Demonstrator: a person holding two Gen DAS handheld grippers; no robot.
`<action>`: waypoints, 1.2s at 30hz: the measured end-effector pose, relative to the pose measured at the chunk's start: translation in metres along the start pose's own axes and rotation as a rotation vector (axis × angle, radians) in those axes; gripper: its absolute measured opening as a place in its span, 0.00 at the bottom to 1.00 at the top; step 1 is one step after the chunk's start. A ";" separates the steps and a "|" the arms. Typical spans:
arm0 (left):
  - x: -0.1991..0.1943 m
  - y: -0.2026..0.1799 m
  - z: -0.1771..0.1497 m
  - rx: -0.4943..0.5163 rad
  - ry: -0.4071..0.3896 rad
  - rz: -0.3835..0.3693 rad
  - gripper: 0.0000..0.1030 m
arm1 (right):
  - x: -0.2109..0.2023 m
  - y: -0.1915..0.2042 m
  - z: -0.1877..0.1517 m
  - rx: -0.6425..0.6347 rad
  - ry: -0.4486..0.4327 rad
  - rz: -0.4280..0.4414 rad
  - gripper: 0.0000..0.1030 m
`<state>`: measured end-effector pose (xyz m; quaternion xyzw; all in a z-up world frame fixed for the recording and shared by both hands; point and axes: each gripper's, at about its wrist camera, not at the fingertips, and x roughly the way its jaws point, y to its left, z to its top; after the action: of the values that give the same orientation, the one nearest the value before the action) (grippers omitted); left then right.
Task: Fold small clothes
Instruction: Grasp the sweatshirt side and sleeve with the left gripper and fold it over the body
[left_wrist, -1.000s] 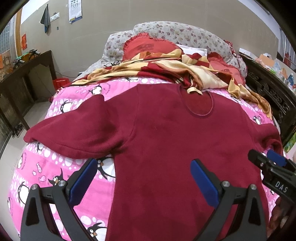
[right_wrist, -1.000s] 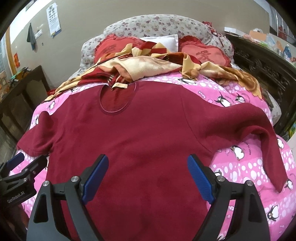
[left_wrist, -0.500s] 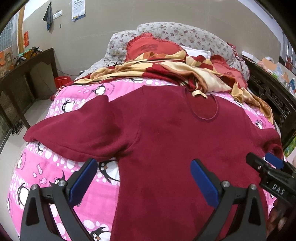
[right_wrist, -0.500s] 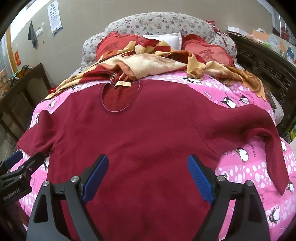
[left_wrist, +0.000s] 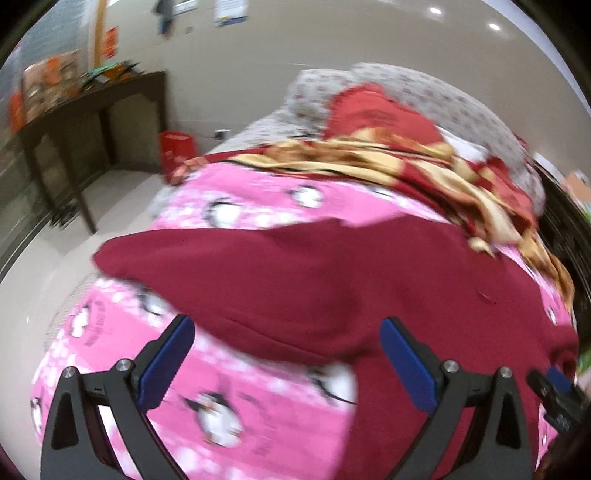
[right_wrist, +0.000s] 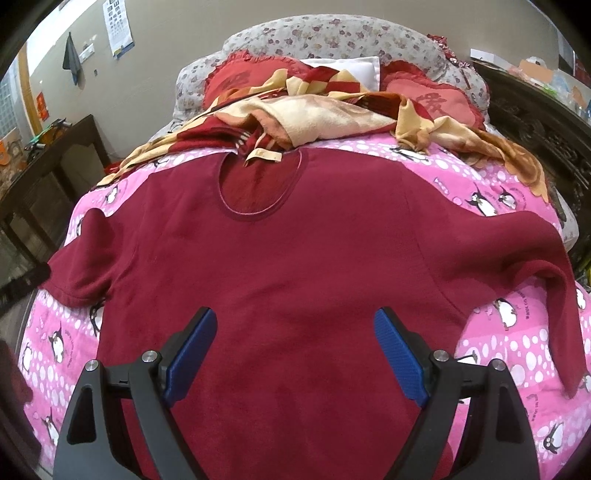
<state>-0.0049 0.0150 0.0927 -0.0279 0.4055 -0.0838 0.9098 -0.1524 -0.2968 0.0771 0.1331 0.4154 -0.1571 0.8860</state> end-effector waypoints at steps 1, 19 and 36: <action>0.004 0.012 0.003 -0.026 0.004 0.012 0.99 | 0.001 0.000 0.000 0.000 0.002 0.001 1.00; 0.106 0.165 0.036 -0.535 0.147 0.033 0.20 | 0.017 0.013 -0.001 -0.037 0.045 0.004 1.00; -0.016 -0.179 0.007 0.121 0.075 -0.496 0.07 | -0.023 -0.062 0.002 0.117 -0.021 -0.059 1.00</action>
<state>-0.0337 -0.1585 0.1304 -0.0691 0.4140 -0.3294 0.8458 -0.1890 -0.3499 0.0894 0.1708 0.3998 -0.2087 0.8760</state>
